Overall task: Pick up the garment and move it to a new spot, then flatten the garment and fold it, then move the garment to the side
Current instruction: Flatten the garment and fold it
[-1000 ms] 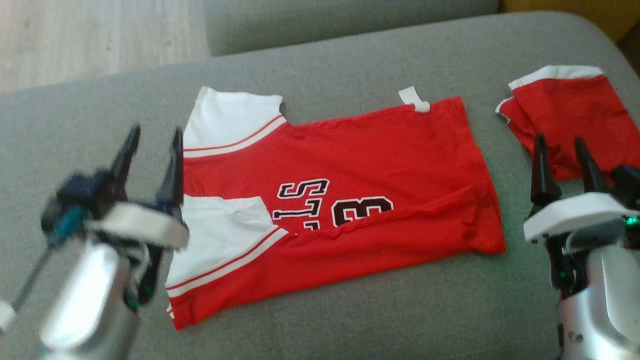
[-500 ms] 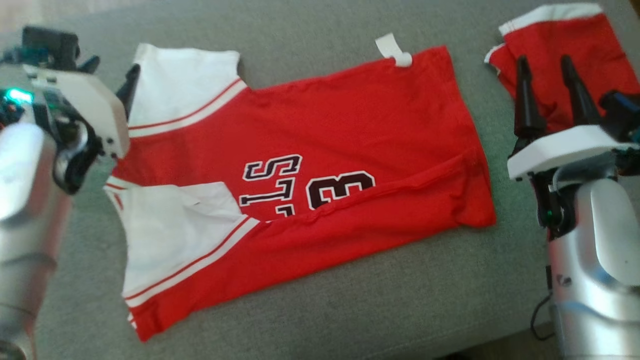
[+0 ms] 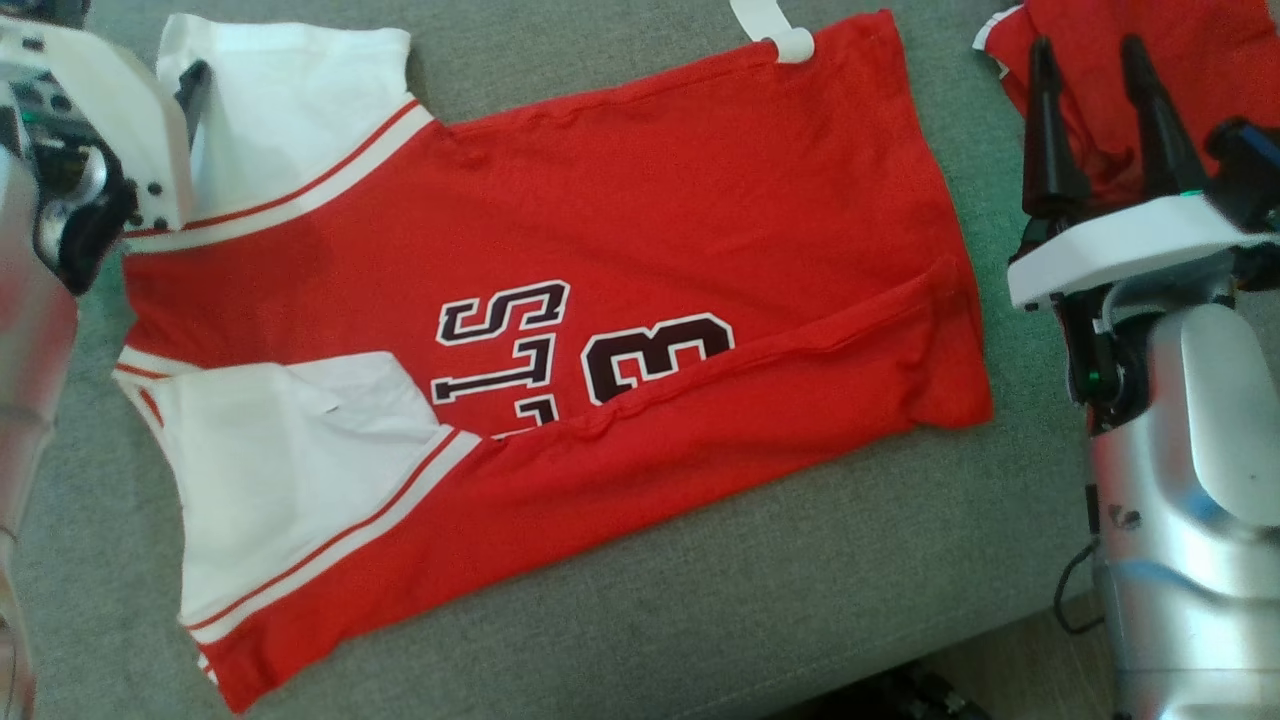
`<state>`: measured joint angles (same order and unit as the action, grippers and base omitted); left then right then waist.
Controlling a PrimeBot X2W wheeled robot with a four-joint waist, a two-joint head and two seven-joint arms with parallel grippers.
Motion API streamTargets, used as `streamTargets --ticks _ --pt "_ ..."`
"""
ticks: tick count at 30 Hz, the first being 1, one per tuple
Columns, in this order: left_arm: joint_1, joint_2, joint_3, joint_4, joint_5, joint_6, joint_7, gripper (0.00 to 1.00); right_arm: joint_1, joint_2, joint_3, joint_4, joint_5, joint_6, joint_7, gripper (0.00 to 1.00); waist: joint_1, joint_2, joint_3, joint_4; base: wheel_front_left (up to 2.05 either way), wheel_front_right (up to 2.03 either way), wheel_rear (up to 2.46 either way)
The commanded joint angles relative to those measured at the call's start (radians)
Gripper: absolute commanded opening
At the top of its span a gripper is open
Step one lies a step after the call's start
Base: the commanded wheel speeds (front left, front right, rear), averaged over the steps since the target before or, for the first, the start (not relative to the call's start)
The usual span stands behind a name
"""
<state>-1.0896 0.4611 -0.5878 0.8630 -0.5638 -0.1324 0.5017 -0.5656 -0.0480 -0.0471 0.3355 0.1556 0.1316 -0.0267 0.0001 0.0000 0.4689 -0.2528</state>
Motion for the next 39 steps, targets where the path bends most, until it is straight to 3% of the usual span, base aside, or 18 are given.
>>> streamTargets --ticks 1,10,11,12,17,24,31,39 --pt "-0.061 0.046 0.016 -0.016 -0.007 0.002 0.003 1.0 -0.027 -0.002 0.021 -0.037 0.009 -0.001 -0.01 1.0 -0.0001 0.0 0.01 -0.006 0.0 0.0 0.0" --pt "-0.088 0.032 -0.056 0.026 -0.097 0.002 0.051 1.0 -0.032 -0.002 0.022 -0.045 0.005 -0.001 -0.006 1.0 -0.0001 0.0 0.032 -0.019 0.0 0.0 0.0" --pt "-0.086 0.028 -0.061 0.026 -0.119 0.002 0.067 0.34 -0.033 -0.002 0.019 -0.045 0.002 -0.001 -0.005 1.0 -0.0001 0.0 0.031 -0.018 0.0 0.0 0.0" --pt "-0.085 0.026 -0.067 0.024 -0.138 0.002 0.08 0.0 -0.034 -0.002 0.016 -0.044 -0.002 -0.001 -0.004 1.0 -0.0001 0.0 0.029 -0.016 0.0 0.0 0.0" --pt "-0.073 0.024 -0.086 0.006 -0.21 0.002 0.072 0.0 -0.043 -0.002 0.006 -0.044 -0.031 -0.001 0.005 1.0 -0.0001 0.0 0.004 0.001 0.0 0.0 0.0" --pt "-0.054 0.005 -0.113 -0.06 -0.249 0.002 -0.064 0.0 -0.058 -0.026 0.011 -0.03 -0.055 -0.001 0.028 1.0 -0.0001 0.0 -0.051 0.052 0.0 0.0 0.0" --pt "-0.019 -0.004 -0.164 -0.178 -0.269 0.002 -0.227 0.0 -0.069 -0.105 0.068 0.027 -0.028 -0.001 0.082 1.0 -0.0001 0.0 -0.115 0.154 0.0 0.0 0.0" --pt "0.033 0.008 -0.206 -0.327 -0.287 0.002 -0.289 0.0 -0.081 -0.222 0.202 0.135 0.046 -0.001 0.167 1.0 -0.0001 0.0 -0.142 0.253 0.0 0.0 0.0"
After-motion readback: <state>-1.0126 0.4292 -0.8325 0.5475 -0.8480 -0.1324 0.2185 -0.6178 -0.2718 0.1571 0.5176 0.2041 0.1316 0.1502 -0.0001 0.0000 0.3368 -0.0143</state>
